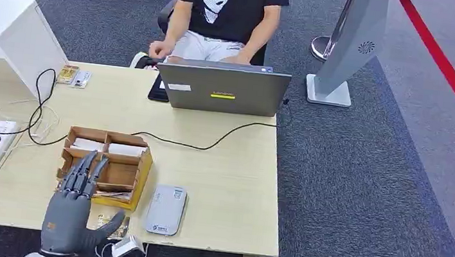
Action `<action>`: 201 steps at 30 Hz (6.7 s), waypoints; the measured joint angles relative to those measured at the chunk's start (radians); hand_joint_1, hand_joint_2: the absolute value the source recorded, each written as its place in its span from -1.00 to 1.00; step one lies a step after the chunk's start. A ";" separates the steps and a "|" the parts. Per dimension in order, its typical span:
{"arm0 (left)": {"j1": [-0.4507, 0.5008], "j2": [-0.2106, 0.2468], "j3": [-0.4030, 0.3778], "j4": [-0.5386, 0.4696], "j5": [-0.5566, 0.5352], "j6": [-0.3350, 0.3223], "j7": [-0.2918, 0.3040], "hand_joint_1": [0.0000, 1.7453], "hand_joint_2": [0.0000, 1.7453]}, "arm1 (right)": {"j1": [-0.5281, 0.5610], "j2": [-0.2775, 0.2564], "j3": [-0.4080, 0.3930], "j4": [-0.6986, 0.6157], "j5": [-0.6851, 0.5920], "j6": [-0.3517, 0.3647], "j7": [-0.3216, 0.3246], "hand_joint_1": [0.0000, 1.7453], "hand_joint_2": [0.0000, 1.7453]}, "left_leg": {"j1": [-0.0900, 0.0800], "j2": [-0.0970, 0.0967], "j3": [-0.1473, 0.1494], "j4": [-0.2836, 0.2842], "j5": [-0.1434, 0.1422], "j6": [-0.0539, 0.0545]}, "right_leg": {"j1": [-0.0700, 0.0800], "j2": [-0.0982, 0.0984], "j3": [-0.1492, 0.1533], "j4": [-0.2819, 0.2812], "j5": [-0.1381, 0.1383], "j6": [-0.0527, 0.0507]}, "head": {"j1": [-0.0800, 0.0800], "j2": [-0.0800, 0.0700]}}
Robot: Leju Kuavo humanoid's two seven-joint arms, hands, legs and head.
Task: Pass the card to the sensor for recognition and then transmit it.
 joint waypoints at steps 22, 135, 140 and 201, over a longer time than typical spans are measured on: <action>-0.066 0.169 0.045 0.316 -0.295 0.113 0.107 -1.00 1.00 | 0.000 0.011 -0.047 -0.003 0.130 0.043 0.019 -1.00 1.00 | 0.000 -0.001 0.000 0.000 0.001 -0.001 | 0.000 0.000 0.001 0.001 0.000 -0.001 | 0.000 0.000; -0.345 0.436 -0.148 0.471 -0.303 0.103 0.386 -1.00 1.00 | -0.013 0.012 -0.165 -0.009 0.303 0.075 0.017 -1.00 1.00 | 0.002 -0.001 0.001 0.000 0.002 -0.002 | 0.002 0.000 0.001 0.001 0.002 -0.002 | 0.000 0.000; -0.342 0.431 -0.180 0.471 -0.303 0.102 0.378 -1.00 1.00 | -0.013 0.012 -0.177 -0.009 0.309 0.075 0.017 -1.00 1.00 | 0.002 -0.001 0.001 0.000 0.002 -0.002 | 0.002 0.000 0.001 0.001 0.002 -0.002 | 0.000 0.000; -0.284 0.404 -0.164 0.355 -0.303 0.100 0.315 1.00 1.00 | -0.014 0.020 -0.251 -0.012 0.369 0.062 0.028 -1.00 1.00 | 0.002 -0.001 0.001 0.000 0.002 -0.002 | 0.002 -0.001 0.001 0.001 0.002 -0.002 | 0.000 0.000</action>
